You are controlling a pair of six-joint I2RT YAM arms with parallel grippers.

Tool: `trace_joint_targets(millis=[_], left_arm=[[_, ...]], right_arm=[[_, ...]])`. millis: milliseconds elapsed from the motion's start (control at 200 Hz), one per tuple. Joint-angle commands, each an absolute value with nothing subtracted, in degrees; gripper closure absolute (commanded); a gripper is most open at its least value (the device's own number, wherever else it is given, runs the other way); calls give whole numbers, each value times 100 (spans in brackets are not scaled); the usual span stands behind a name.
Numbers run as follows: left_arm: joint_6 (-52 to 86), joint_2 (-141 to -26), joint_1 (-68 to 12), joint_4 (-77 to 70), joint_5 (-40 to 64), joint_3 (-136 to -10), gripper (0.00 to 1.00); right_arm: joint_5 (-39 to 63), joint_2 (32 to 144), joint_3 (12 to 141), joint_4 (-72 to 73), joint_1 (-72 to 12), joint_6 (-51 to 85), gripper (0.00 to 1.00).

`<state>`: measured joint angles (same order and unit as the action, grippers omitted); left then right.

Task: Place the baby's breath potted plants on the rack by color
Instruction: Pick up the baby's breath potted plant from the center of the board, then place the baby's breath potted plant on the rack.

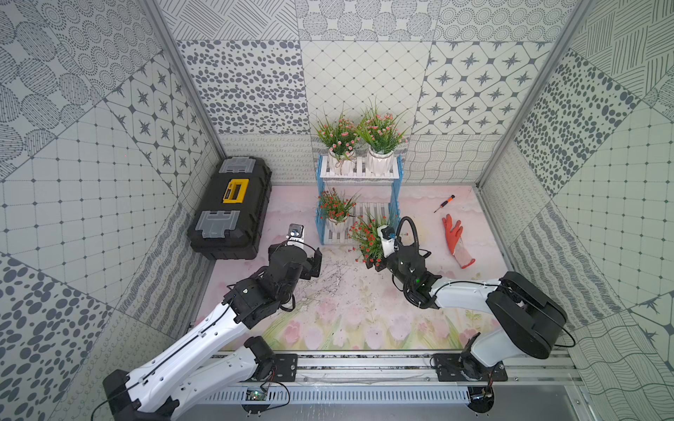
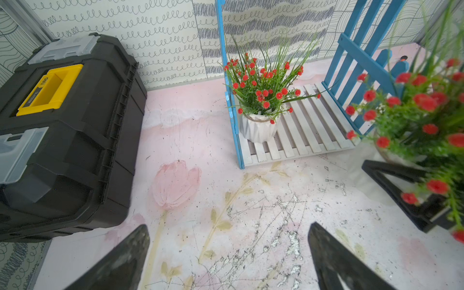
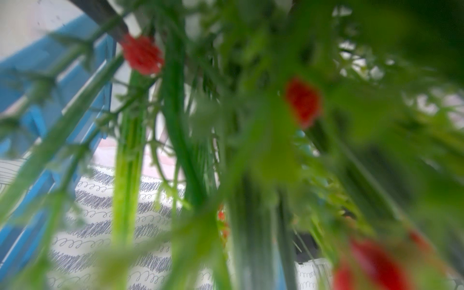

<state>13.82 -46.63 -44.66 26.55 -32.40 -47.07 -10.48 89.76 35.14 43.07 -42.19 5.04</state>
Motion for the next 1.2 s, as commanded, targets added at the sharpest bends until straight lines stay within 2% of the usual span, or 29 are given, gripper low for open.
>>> trace_joint_targets(millis=[0, 360, 1196], left_arm=[[1551, -4528, -4465, 2710, -3421, -4673, 2], [1479, -4490, -4456, 2715, -3563, -4698, 2], [1469, -4562, -4412, 2389, -3709, -4482, 2]], right_arm=[[-878, 9361, 4023, 5004, -4021, 431, 37], [-623, 10904, 5193, 5527, -3557, 454, 35], [-511, 11982, 6288, 5488, -3165, 443, 32]])
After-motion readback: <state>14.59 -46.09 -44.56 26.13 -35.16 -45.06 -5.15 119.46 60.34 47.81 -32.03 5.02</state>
